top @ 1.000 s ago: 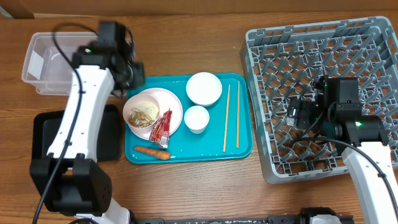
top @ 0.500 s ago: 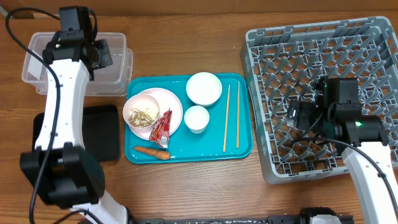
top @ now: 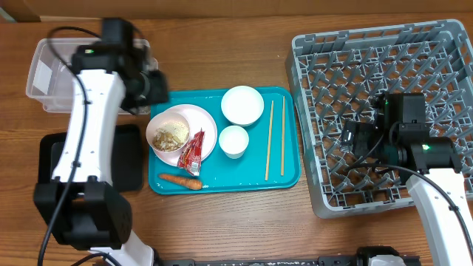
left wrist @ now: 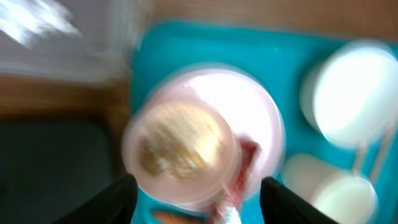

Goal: Sort waste into correct bins and load items into the dishwasher
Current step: 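Grasp the red snack wrapper on the plate with the left gripper, then carry the red wrapper to the clear bin and release it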

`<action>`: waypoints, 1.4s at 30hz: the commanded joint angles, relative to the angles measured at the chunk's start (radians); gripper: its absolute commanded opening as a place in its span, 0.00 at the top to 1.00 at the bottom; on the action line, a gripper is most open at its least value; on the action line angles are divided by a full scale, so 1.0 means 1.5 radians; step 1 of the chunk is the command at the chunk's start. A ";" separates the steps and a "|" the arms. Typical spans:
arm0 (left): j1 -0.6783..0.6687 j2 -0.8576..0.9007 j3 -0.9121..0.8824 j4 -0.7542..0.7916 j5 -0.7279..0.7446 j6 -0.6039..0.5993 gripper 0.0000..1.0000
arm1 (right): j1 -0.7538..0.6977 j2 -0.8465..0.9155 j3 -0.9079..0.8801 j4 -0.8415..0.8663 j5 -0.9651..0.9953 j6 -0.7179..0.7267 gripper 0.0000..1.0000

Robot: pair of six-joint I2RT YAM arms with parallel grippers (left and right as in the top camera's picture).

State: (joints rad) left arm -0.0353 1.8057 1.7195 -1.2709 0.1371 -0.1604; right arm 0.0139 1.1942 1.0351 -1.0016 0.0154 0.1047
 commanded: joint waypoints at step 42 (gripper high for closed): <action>-0.111 -0.047 -0.045 -0.013 -0.055 -0.043 0.96 | 0.002 -0.009 0.018 -0.052 0.017 0.000 0.00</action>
State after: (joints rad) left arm -0.2390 1.7885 1.5181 -1.2881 0.0891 -0.2516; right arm 0.0139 1.1942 1.0351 -1.0855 0.0170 0.1043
